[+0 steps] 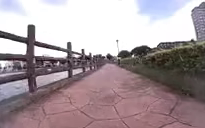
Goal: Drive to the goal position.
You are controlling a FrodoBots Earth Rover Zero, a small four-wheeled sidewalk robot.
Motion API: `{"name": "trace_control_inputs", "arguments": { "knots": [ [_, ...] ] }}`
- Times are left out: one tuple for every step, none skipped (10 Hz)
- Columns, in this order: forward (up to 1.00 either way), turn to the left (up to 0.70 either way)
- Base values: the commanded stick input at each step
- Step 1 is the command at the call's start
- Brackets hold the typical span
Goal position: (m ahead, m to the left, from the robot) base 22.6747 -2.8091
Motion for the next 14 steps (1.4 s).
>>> {"name": "trace_control_inputs", "arguments": {
  "knots": [
    [0.70,0.11],
    [0.70,0.11],
    [0.70,0.11],
    [0.70,0.11],
    [0.70,0.11],
    [0.70,0.11],
    [0.70,0.11],
    [0.70,0.11],
    [0.70,0.06],
    [0.70,0.03],
    [0.70,0.04],
    [0.70,0.05],
    [0.70,0.05],
    [0.70,0.06]
  ]
}}
